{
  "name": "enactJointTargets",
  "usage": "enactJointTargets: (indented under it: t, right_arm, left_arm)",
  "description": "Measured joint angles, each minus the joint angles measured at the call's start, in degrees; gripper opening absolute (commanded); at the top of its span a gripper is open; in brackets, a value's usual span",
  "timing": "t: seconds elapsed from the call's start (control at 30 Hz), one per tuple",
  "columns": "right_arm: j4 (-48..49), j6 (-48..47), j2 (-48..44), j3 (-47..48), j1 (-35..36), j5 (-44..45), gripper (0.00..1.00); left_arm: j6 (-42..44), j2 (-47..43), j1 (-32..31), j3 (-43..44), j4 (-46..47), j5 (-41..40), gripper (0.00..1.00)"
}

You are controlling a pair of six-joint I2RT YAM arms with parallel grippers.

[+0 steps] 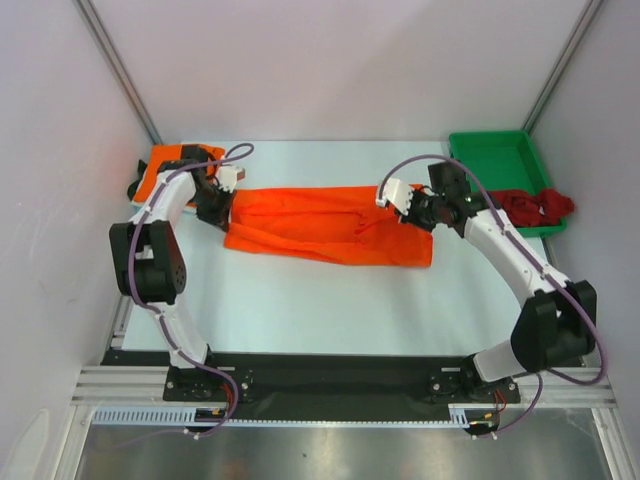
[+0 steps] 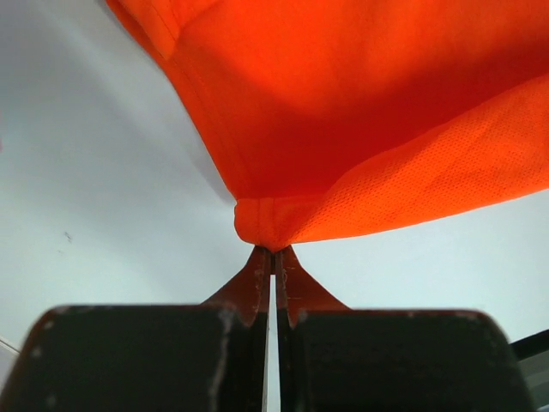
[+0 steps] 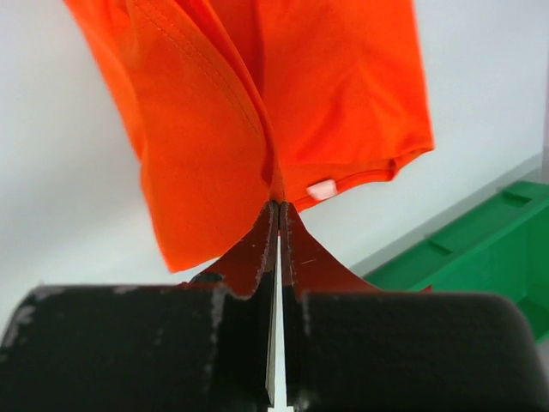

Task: Fold and stack the t-shirts
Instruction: Fold the tshirt

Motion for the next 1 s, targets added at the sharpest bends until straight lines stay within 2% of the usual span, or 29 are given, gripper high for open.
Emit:
enactJointTargets:
  t: [0.43,0.47,0.5,0.53,0.63,0.67,0.7,0.9,1.0]
  right_arm:
    - [2.7,-2.5,21.8,18.2,-5.4,-0.2,0.00]
    - [2.7,-2.6,24.0,20.2,-5.5,-0.1,0.02]
    - [3.0,-2.5,25.8,21.6,-5.5,0.0,0.21]
    - [3.2,-1.9,28.2,23.8,-5.4,0.3,0.24]
    - [4.0,0.0,34.5,30.7,-5.0,2.8,0.29]
    - [4.5,1.5,35.3,31.9,-5.0,3.1,0.32]
    - [4.8,3.2,35.5,32.4,-5.0,3.4,0.37]
    - [6.6,10.1,31.8,31.3,-4.4,3.2,0.39]
    - [5.2,12.5,29.5,29.3,-3.8,2.3,0.39]
  left_arm:
    - [-1.6,14.6,-0.5,17.8,-3.6,-1.1,0.00]
    - [-1.7,16.0,-0.5,19.6,-3.9,-1.5,0.06]
    - [-1.7,17.2,-0.6,21.1,-3.8,-1.8,0.18]
    - [-1.8,18.2,-0.7,22.0,-3.7,-2.3,0.23]
    - [-2.1,18.9,-0.7,22.4,-4.0,-3.6,0.29]
    - [-2.1,18.7,-0.7,22.4,-4.0,-4.0,0.43]
    - [-1.8,18.4,-0.7,22.2,-3.8,-4.3,0.48]
    - [-1.0,11.8,-1.2,18.4,-3.2,-3.2,0.52]
    - [2.4,8.1,-2.7,14.0,-1.9,-2.7,0.49]
